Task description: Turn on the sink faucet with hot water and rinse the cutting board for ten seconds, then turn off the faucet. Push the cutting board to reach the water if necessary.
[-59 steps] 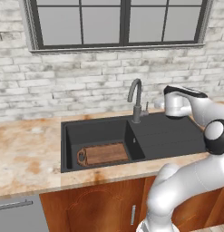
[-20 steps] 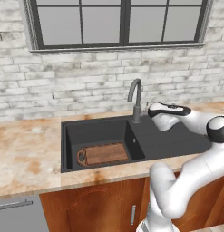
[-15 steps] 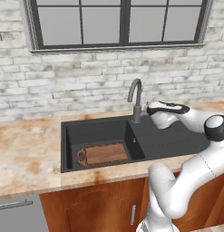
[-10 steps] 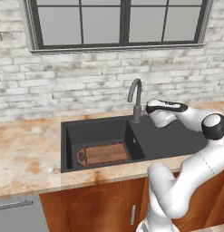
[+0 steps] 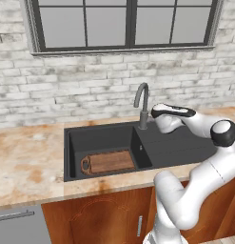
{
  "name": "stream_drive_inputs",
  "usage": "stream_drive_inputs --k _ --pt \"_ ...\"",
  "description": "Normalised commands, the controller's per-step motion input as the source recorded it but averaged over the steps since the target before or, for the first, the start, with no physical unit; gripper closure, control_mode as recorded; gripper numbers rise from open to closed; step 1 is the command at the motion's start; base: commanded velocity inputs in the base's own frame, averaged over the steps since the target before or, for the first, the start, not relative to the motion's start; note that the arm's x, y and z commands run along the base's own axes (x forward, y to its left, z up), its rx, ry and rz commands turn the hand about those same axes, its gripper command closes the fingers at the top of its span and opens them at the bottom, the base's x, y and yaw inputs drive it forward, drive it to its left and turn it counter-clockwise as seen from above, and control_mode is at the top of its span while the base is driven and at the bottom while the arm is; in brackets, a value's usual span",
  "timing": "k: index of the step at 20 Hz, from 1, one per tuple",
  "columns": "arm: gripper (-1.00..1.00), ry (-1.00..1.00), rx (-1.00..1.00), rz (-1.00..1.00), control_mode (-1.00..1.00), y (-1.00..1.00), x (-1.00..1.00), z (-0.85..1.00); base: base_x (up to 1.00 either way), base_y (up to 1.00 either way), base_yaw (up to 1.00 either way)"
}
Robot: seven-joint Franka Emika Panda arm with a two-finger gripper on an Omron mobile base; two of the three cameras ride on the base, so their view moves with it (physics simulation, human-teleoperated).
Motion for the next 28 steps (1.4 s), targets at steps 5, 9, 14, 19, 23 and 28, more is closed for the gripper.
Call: stream_drive_inputs --k 5,9,14,19,23,28 --pt "-1.00 -0.08 0.00 0.00 -1.00 0.00 0.01 -0.05 0.00 0.00 0.00" --pt "-1.00 -0.03 0.00 0.00 -1.00 0.00 0.08 -0.02 0.00 0.00 0.00" --pt "-1.00 0.00 0.00 0.00 -1.00 0.00 0.12 -0.03 0.00 0.00 0.00" --pt "-1.00 0.00 0.00 0.00 -1.00 0.00 0.11 0.00 0.00 0.00 0.00" --pt "-1.00 0.00 0.00 0.00 -1.00 0.00 0.10 0.00 0.00 0.00 0.00" --pt "-1.00 0.00 0.00 0.00 -1.00 0.00 0.09 0.00 0.00 0.00 0.00"
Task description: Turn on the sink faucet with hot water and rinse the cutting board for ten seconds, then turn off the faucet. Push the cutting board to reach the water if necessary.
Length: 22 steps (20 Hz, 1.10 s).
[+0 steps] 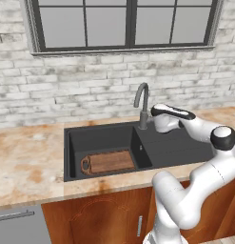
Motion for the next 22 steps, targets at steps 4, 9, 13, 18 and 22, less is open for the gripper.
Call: stream_drive_inputs --k 4,9,13,18,22 --pt "-1.00 0.00 0.00 0.00 -1.00 0.00 0.06 0.00 0.00 0.00 0.00" --pt "-1.00 0.00 0.00 0.00 -1.00 0.00 0.01 0.00 0.00 0.00 0.00" --pt "-1.00 0.00 0.00 0.00 -1.00 0.00 0.00 0.00 0.00 0.00 0.00" --pt "-1.00 0.00 0.00 0.00 -1.00 0.00 0.04 0.00 0.00 0.00 0.00" --pt "-1.00 0.00 0.00 0.00 -1.00 0.00 0.02 0.00 0.00 0.00 0.00"
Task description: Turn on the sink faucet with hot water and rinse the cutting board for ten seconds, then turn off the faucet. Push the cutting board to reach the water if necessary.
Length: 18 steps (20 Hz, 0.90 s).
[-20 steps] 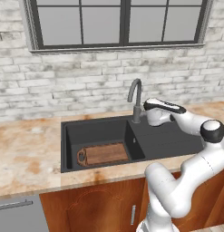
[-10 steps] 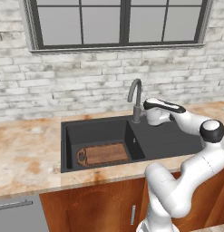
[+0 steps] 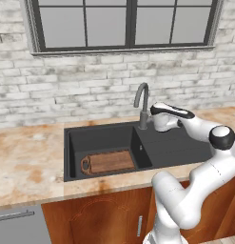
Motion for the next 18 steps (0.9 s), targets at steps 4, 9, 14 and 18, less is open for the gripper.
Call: stream_drive_inputs --k 4,9,14,18 --pt "-1.00 0.00 0.00 0.00 -1.00 0.00 0.00 0.00 0.00 0.00 0.00" --pt "-1.00 0.00 0.00 0.00 -1.00 -0.01 0.00 0.00 0.00 0.00 0.00" --pt "-1.00 0.00 0.00 0.00 -1.00 -0.02 0.00 0.00 0.00 0.00 0.00" --pt "-1.00 0.00 0.00 0.00 -1.00 -0.01 0.00 0.00 0.00 0.00 0.00"
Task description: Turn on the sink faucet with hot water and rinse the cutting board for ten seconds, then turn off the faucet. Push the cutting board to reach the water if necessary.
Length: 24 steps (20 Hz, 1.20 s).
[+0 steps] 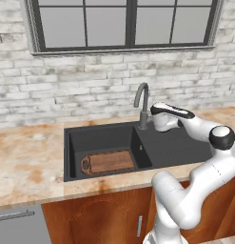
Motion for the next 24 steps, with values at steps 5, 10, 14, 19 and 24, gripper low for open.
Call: stream_drive_inputs --k 5,10,14,19,24 --pt "-1.00 0.00 0.00 0.00 -1.00 -0.08 0.00 0.00 0.00 0.00 0.00" --pt "-1.00 0.00 0.00 0.00 -1.00 -0.12 0.00 0.00 0.00 0.00 0.00" --pt "-1.00 0.00 0.00 0.00 -1.00 -0.06 0.00 0.00 0.00 0.00 0.00" --pt "-1.00 0.00 0.00 0.00 -1.00 -0.02 0.04 0.00 0.00 0.00 0.00" --pt "-1.00 0.00 0.00 0.00 -1.00 0.00 0.02 0.00 0.00 0.00 0.00"
